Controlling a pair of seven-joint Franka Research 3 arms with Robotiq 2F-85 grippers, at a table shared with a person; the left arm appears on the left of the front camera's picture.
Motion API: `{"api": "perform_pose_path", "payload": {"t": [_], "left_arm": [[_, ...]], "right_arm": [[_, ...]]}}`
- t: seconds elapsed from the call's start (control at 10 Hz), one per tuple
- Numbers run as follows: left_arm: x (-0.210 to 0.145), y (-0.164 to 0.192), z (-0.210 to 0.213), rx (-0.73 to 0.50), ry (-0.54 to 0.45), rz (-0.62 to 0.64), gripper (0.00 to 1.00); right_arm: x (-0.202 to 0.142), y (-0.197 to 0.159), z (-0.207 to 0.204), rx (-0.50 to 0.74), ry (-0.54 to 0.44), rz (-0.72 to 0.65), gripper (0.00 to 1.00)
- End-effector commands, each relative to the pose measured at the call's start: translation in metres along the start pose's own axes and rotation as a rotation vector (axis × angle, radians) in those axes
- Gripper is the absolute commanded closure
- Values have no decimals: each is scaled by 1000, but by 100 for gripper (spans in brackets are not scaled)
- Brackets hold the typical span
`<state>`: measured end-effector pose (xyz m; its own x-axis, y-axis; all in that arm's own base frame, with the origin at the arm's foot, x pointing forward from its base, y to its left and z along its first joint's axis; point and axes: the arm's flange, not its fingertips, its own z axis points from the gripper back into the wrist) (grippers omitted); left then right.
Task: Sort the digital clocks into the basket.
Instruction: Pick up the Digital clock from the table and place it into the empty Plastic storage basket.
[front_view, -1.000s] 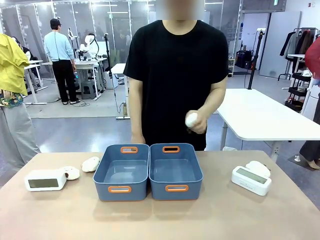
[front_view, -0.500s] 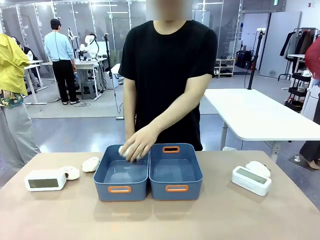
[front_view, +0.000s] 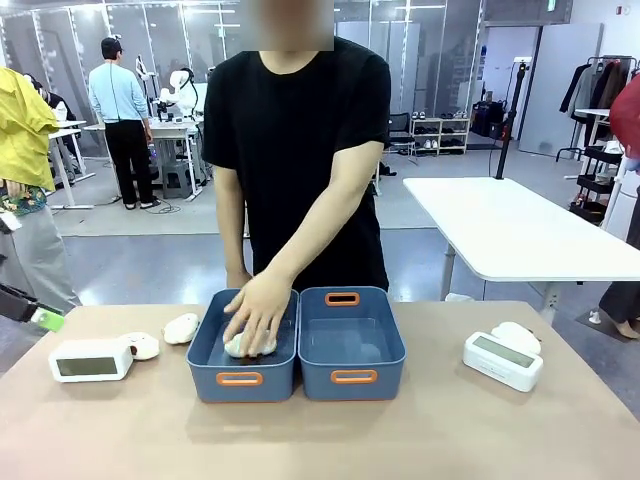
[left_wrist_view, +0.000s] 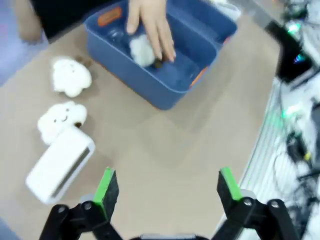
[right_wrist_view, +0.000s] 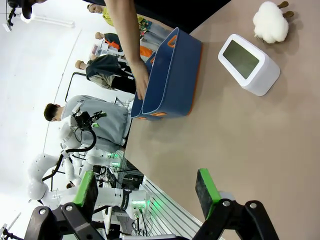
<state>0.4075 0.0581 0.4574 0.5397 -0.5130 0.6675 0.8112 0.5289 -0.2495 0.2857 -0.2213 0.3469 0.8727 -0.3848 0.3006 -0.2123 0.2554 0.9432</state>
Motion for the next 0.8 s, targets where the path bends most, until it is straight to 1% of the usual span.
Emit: {"api": "perform_pose_path", "payload": {"t": [0.0, 0.1, 0.2, 0.3, 0.4, 0.5, 0.6, 0.7], "left_arm": [[14, 16, -11, 71, 69, -399, 0], [28, 19, -22, 59, 125, -512, 0], [37, 24, -29, 52, 226, -583, 0], [38, 30, -35, -6, 331, -615, 0], [41, 41, -41, 0, 431, -678, 0], [42, 48, -48, 37, 556, -741, 0], [46, 54, -53, 36, 529, -730, 0], [44, 58, -52, 15, 457, -648, 0]], "right_arm": [[0, 1, 2, 6, -3, 3, 0], [0, 1, 2, 6, -3, 3, 0], [0, 1, 2, 6, -3, 3, 0], [0, 1, 2, 6, -3, 3, 0], [0, 1, 2, 6, -3, 3, 0], [0, 1, 2, 6, -3, 3, 0], [0, 1, 2, 6, -3, 3, 0], [0, 1, 2, 6, -3, 3, 0]]}}
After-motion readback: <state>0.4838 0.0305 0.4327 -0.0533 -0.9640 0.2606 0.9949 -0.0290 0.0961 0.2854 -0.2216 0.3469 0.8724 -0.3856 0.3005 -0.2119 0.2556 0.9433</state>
